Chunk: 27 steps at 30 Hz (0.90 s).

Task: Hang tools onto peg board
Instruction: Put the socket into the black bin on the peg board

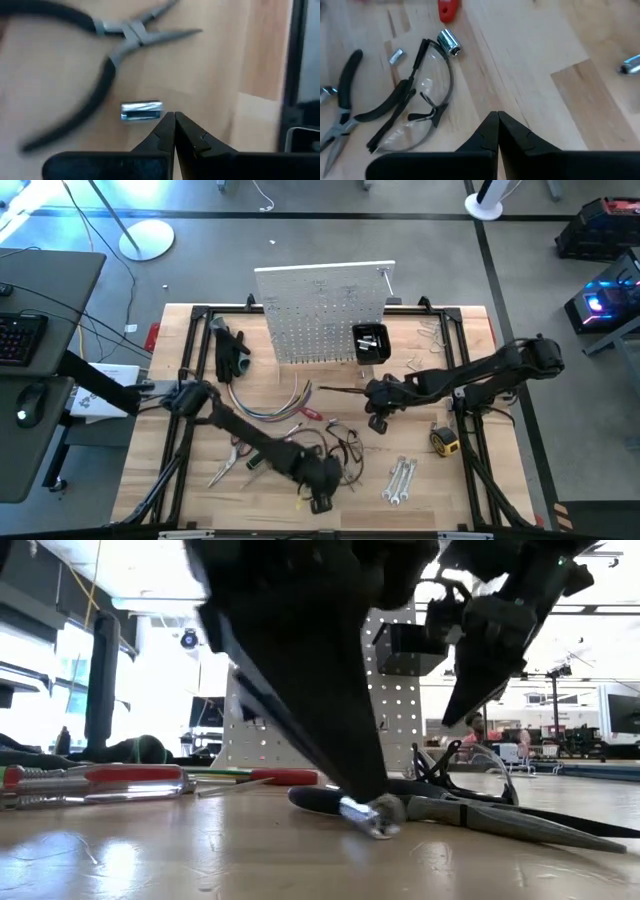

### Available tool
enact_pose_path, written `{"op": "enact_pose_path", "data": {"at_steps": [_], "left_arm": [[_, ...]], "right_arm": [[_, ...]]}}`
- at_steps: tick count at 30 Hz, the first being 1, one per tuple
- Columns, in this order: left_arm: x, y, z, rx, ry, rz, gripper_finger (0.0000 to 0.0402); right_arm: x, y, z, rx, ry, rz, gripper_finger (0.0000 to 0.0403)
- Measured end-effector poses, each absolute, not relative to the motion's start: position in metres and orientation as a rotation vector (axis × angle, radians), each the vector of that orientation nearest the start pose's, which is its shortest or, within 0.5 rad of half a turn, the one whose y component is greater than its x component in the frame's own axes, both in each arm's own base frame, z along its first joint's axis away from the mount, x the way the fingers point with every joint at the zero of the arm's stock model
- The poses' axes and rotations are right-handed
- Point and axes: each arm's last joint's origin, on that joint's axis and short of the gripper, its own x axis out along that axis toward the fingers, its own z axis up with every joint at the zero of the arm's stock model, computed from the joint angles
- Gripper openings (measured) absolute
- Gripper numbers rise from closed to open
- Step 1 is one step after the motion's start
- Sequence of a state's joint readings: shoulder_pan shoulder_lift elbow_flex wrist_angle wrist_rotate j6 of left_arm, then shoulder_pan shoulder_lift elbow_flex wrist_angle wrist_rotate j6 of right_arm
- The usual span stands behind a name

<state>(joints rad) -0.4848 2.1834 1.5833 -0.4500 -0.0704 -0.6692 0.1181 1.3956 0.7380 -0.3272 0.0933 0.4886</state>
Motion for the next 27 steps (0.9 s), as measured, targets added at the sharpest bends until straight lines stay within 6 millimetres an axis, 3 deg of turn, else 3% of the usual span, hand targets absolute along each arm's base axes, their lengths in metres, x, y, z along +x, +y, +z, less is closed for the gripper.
{"op": "enact_pose_path", "data": {"at_steps": [4,10,13,19,27], "left_arm": [[0.416,-0.177,0.145,-0.151,1.113,-0.080,0.0000],[0.437,-0.110,0.146,-0.055,1.124,-0.127,0.0000],[0.437,-0.079,0.153,-0.027,1.154,-0.129,0.0000],[0.428,-0.034,0.196,0.031,1.107,-0.143,0.0000],[0.399,-0.012,0.267,0.013,0.993,-0.105,0.0000]], "right_arm": [[0.247,0.026,0.197,0.381,0.912,-0.239,0.0000],[0.234,0.025,0.223,0.516,0.804,-0.239,0.0000],[0.226,0.025,0.235,0.608,0.763,-0.213,0.0000],[0.215,0.027,0.245,0.740,0.765,-0.170,0.0000],[0.223,0.028,0.239,0.741,0.775,-0.170,0.0000]]}}
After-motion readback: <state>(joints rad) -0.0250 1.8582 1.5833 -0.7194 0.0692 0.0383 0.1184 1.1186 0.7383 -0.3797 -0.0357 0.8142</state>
